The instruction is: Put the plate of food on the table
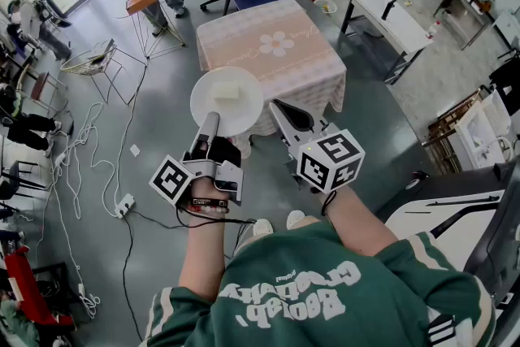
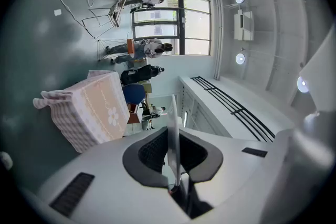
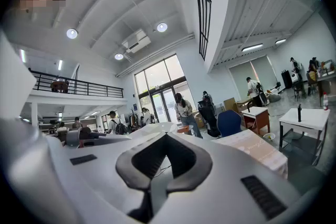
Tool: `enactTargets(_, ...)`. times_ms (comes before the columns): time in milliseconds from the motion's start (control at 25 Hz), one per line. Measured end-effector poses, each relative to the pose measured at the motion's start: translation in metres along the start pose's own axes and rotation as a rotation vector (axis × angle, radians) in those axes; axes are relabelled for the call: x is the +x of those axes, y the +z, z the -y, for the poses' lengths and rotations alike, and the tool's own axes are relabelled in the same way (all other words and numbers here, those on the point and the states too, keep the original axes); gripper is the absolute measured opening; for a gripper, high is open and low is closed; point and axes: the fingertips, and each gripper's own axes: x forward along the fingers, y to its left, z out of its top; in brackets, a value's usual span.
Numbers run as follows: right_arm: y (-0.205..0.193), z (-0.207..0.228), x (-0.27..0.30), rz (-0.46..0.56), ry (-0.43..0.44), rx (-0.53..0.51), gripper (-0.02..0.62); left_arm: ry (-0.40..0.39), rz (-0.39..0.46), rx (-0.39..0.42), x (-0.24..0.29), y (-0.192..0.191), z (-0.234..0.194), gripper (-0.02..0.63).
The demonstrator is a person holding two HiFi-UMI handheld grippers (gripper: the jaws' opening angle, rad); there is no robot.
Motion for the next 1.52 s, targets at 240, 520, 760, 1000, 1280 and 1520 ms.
enactTargets(240, -0.007, -0.003, 0.0, -0.014, 0.002, -0.003, 0.015, 0.008, 0.001, -0.012, -0.004, -0.001, -0.006, 0.034)
enactTargets(520, 0.003, 0.0, -0.011, 0.013, 0.012, -0.042, 0.015, -0.004, 0.011, 0.005, -0.001, -0.01, 0.003, 0.034)
enactTargets(760, 0.003, 0.018, -0.029, 0.015, 0.024, -0.032, 0.015, -0.003, 0.028, 0.017, 0.003, -0.031, 0.005, 0.034)
enactTargets(1000, -0.002, 0.026, -0.046, 0.007, 0.05, -0.026, 0.015, 0.003, 0.041, 0.015, 0.003, -0.05, 0.002, 0.034)
enactTargets(1280, -0.011, 0.045, -0.065, 0.005, 0.039, -0.011, 0.015, 0.021, 0.039, 0.007, 0.002, -0.077, -0.008, 0.034)
enactTargets(1520, -0.012, 0.055, -0.067, 0.027, 0.03, -0.034, 0.015, 0.018, 0.03, 0.017, 0.011, -0.083, -0.013, 0.034)
